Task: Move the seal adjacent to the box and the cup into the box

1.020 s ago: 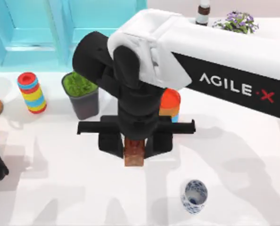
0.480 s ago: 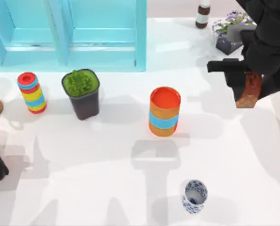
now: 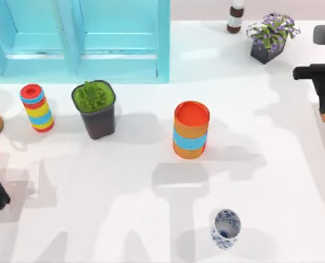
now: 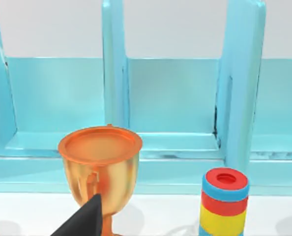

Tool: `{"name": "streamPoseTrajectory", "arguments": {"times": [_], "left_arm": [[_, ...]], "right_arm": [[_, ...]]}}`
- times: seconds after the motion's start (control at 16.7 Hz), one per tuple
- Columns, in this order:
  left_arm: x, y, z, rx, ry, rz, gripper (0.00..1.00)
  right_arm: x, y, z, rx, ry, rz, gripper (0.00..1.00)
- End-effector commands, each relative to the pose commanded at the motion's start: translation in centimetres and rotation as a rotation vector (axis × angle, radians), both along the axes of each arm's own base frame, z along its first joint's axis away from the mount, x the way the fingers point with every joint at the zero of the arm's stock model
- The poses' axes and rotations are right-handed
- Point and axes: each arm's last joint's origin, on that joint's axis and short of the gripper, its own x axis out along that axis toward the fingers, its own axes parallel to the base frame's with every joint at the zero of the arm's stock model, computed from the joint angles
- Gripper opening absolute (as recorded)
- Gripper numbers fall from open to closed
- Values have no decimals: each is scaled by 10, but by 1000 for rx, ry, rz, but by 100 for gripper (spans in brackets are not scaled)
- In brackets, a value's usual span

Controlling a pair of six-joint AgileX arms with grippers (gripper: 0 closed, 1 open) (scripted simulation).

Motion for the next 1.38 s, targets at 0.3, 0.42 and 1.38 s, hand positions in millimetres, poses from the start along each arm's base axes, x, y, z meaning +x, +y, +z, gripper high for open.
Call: {"name": "streamPoseTrajectory", "arguments": {"times": [0.3,0.42,1.38], "left_arm": [[0,0,0,0,0,0,100],[0,0,0,0,0,0,100],[0,0,0,0,0,0,100]], "right_arm": [[2,1,-14,0,-2,0,0],[2,2,-24,-1,1,2,0],[1,1,-65,0,0,0,23]]}}
